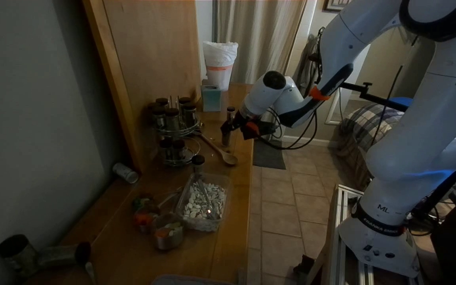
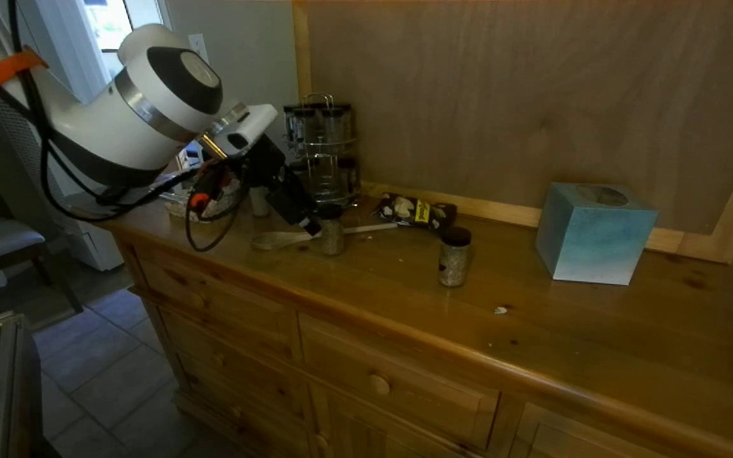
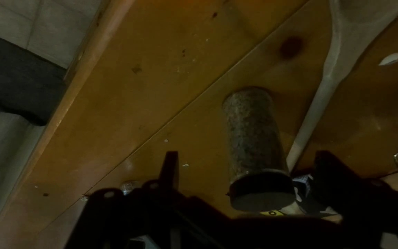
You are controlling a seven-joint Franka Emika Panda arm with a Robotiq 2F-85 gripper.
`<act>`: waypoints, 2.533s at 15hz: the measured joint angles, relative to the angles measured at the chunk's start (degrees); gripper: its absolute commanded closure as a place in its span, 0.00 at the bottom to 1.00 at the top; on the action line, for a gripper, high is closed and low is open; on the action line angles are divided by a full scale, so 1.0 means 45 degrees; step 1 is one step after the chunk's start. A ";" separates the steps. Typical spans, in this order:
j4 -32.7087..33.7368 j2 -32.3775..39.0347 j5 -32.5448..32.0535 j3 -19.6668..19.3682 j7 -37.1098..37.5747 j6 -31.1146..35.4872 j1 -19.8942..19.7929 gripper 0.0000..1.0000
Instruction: Put one jar on the silver stand.
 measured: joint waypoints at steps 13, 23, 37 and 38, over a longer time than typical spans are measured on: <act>0.2150 0.2661 -0.5335 -0.0004 0.4905 -0.1670 0.0641 0.77; 0.0783 -0.0206 -0.2417 -0.0017 0.2282 0.1612 -0.0036 0.77; 0.1864 -0.1264 -0.4664 0.0309 0.2907 0.3736 0.0222 0.77; 0.1869 -0.1221 -0.4673 0.0326 0.2868 0.3837 0.0236 0.77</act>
